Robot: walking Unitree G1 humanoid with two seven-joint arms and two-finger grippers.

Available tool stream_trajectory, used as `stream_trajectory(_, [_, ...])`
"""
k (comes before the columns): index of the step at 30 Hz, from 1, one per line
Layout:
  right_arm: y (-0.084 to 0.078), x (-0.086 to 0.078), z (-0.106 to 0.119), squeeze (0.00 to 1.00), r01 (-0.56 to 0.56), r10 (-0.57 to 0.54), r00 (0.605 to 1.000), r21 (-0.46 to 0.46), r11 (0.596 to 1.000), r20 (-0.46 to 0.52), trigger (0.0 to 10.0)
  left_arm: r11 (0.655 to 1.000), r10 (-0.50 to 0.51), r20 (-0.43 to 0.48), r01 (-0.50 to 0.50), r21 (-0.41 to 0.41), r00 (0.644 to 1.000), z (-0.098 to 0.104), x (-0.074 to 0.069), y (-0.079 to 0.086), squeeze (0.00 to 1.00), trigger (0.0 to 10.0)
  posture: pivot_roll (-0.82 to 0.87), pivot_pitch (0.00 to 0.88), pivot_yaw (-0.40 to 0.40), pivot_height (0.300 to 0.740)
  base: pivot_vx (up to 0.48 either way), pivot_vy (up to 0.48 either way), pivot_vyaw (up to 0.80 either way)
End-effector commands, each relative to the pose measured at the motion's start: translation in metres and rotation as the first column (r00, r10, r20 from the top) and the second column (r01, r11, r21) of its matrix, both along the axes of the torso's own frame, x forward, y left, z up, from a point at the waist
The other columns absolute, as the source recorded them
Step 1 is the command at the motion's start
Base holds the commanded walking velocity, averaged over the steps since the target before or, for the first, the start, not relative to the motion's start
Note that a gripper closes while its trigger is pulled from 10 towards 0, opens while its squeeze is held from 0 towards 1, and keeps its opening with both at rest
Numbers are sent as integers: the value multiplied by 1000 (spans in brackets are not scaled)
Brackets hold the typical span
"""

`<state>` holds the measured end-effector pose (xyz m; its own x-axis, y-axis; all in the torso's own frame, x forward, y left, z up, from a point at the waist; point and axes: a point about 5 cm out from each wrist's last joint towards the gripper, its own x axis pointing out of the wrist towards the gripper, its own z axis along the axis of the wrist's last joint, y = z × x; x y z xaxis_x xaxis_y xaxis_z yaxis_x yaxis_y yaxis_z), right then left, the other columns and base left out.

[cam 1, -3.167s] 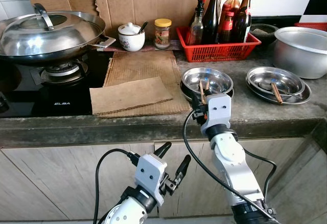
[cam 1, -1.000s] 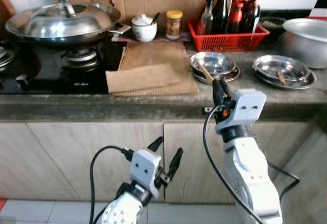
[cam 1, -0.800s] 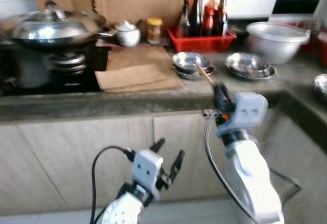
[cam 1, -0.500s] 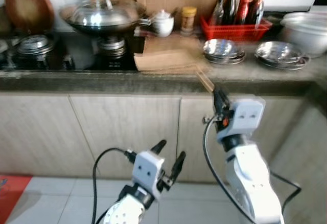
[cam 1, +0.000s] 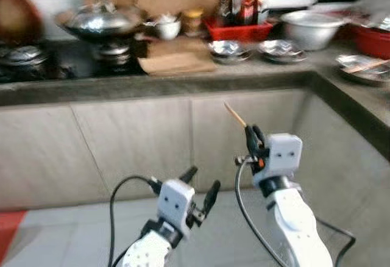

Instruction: Kitchen organization

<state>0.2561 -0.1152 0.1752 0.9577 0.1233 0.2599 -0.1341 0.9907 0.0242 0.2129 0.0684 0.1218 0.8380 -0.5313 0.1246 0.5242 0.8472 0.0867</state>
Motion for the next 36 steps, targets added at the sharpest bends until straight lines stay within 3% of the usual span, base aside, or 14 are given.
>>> stream_trajectory(1, [-1, -2, 0, 0, 2, -2, 1000, -10, 1000, 1, 10000, 1000, 5, -23, -6, -15, 1000, -1, 0, -1, 0, 10000, 126, 8, 6, 740, 0, 0, 0])
stream_trajectory(6, [-1, -3, -2, 0, 5, -5, 1000, -14, 1000, -2, 10000, 1000, 4, -26, -4, -13, 1000, -2, 0, 0, 0, 10000, 124, 4, 7, 740, 0, 0, 0])
stream_trajectory(11, [-2, -6, -4, 0, 16, -16, 1000, -17, 1000, -8, 10000, 1000, -12, -35, 12, -8, 999, -4, 0, -1, 0, 10000, 120, 0, 10, 740, 0, 478, -800])
stream_trajectory(18, [-4, -9, -7, 0, 41, -41, 999, -25, 999, -17, 10000, 999, -35, -40, 35, -5, 999, -5, -2, -3, 0, 10000, 115, 0, 19, 740, 0, 206, 0])
stream_trajectory(24, [-6, -12, -10, 0, 64, -65, 997, -32, 997, -29, 10000, 999, -40, -46, 40, -6, 998, -6, -2, -3, 0, 10000, 110, 0, 24, 740, 0, 104, -800])
stream_trajectory(36, [-7, -14, -14, 0, 108, -111, 993, -55, 993, -43, 10000, 999, -52, -59, 52, 2, 997, -7, -2, -3, 0, 10000, 108, 1, 29, 740, 0, 480, -800])
